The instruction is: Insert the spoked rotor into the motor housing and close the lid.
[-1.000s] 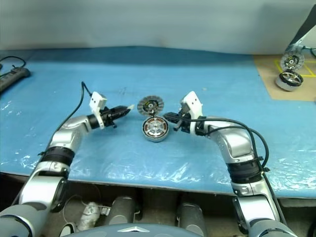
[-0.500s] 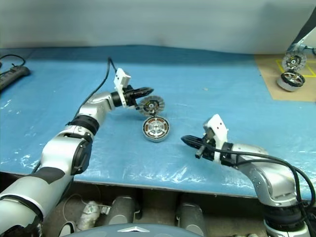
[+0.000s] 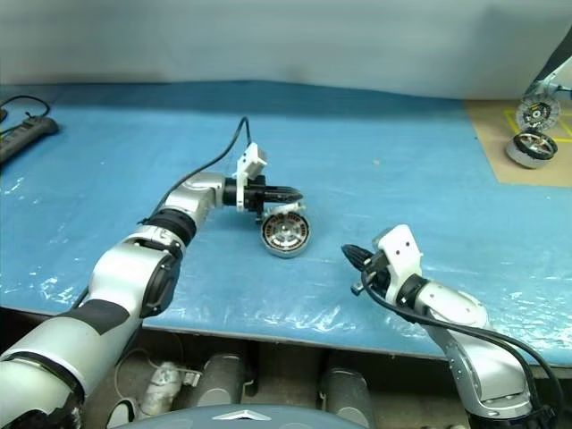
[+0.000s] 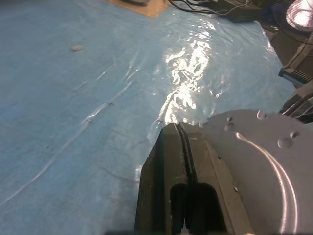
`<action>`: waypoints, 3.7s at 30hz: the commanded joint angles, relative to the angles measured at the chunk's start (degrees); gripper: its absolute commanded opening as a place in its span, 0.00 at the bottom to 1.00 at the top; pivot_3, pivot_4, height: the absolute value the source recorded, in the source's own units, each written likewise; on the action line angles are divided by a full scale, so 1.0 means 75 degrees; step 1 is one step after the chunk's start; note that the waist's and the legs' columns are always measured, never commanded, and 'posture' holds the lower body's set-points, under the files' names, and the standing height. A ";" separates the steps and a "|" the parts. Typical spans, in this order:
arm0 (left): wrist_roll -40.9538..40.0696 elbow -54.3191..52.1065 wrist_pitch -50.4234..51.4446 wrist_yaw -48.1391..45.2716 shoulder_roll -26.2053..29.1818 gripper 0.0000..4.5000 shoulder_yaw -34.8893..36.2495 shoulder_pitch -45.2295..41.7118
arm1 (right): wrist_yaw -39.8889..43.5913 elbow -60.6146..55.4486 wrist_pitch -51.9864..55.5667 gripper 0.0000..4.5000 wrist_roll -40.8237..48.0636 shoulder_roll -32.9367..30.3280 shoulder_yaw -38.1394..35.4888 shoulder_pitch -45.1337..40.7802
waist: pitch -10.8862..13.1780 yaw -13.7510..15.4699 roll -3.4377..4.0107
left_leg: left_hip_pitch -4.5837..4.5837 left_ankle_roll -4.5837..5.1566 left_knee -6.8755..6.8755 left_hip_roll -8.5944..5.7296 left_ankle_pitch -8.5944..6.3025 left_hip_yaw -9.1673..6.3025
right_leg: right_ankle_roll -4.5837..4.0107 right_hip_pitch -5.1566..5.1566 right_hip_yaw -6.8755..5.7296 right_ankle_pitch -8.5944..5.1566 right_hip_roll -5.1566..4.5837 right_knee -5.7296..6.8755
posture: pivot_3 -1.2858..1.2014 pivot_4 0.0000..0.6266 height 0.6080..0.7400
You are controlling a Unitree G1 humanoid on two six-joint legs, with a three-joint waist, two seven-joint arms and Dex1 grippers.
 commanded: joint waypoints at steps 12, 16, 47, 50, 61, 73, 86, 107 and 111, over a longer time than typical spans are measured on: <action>0.1071 -0.0951 -0.1414 -0.0907 0.0275 0.01 -0.1185 0.1216 | 0.0216 0.0029 0.0185 0.00 0.0371 -0.0149 0.0224 -0.0519 | -0.0001 -0.0023 0.0002 | 0.0059 0.0016 -0.0004 0.0005 -0.0011 -0.0008 | -0.0003 0.0060 -0.0006 -0.0002 0.0000 -0.0006 | 0.52 0.24 1.00; 0.0994 -0.1142 -0.1554 -0.0694 0.0228 0.01 -0.1169 0.1456 | 0.0260 0.0275 0.0007 0.00 0.0232 -0.0131 0.0309 -0.0641 | -0.0002 -0.0009 0.0003 | 0.0139 -0.0008 -0.0012 0.0005 -0.0026 -0.0008 | 0.0000 0.0136 -0.0006 -0.0006 -0.0003 -0.0017 | 0.52 0.24 1.00; -0.1729 -0.9420 0.2501 0.1165 0.2321 0.00 0.0436 0.6297 | 0.2465 0.3746 -0.0677 0.99 0.0136 0.0670 0.2023 -0.4599 | 0.0004 -0.0125 0.0015 | 0.0001 -0.0004 0.0017 0.0027 -0.0026 0.0008 | -0.0028 -0.0005 -0.0017 -0.0013 0.0000 0.0028 | 0.52 0.24 1.00; -0.1690 -0.9356 0.2343 0.1028 0.2524 0.00 0.0264 0.6655 | 0.2598 0.4413 -0.0919 0.99 -0.0077 0.0856 0.2168 -0.4851 | 0.0004 -0.0179 0.0015 | 0.0028 -0.0017 0.0010 0.0031 -0.0020 0.0015 | -0.0029 -0.0001 -0.0011 -0.0013 0.0004 0.0050 | 0.52 0.24 1.00; -0.0750 -0.7435 -0.0639 0.1895 0.2176 0.00 0.0024 0.7102 | 0.2816 0.5227 -0.1499 0.99 -0.0731 0.1213 0.2533 -0.5097 | 0.0004 -0.0252 0.0014 | 0.0006 -0.0015 0.0012 0.0031 -0.0017 0.0019 | -0.0031 -0.0019 -0.0008 -0.0013 0.0008 0.0049 | 0.52 0.24 1.00; -0.1251 -0.6848 -0.1218 0.1757 0.1672 0.00 -0.0082 0.7778 | 0.2857 0.5556 -0.1633 0.99 -0.1047 0.1420 0.2585 -0.5091 | 0.0000 -0.0272 0.0018 | 0.0055 -0.0018 0.0009 0.0038 -0.0019 0.0046 | -0.0031 0.0001 0.0015 -0.0014 0.0008 0.0069 | 0.52 0.24 1.00; -0.1534 -0.7122 -0.0946 0.2516 0.1205 0.00 0.0026 0.8580 | 0.2655 0.5546 -0.1677 0.99 -0.1237 0.1533 0.2511 -0.4966 | -0.0017 -0.0280 0.0044 | 0.0090 -0.0018 0.0003 0.0035 -0.0021 0.0073 | -0.0030 0.0017 0.0047 -0.0015 0.0007 0.0068 | 0.52 0.24 1.00; -0.1855 -0.7951 0.0158 0.2266 0.1563 0.00 -0.0071 0.8086 | 0.2897 0.5161 -0.1540 0.65 -0.1155 0.1436 0.2328 -0.5166 | -0.0026 -0.0277 0.0059 | 0.0087 -0.0018 -0.0003 0.0035 -0.0020 0.0077 | -0.0029 0.0010 0.0052 -0.0014 0.0008 0.0068 | 0.52 0.24 1.00; -0.1857 -0.8044 0.0234 0.2259 0.1579 0.00 -0.0089 0.8103 | 0.3027 0.5168 -0.1688 0.65 -0.1323 0.1299 0.2416 -0.5359 | -0.0026 -0.0279 0.0059 | 0.0085 -0.0018 -0.0003 0.0035 -0.0020 0.0077 | -0.0029 0.0008 0.0052 -0.0014 0.0008 0.0068 | 0.52 0.24 1.00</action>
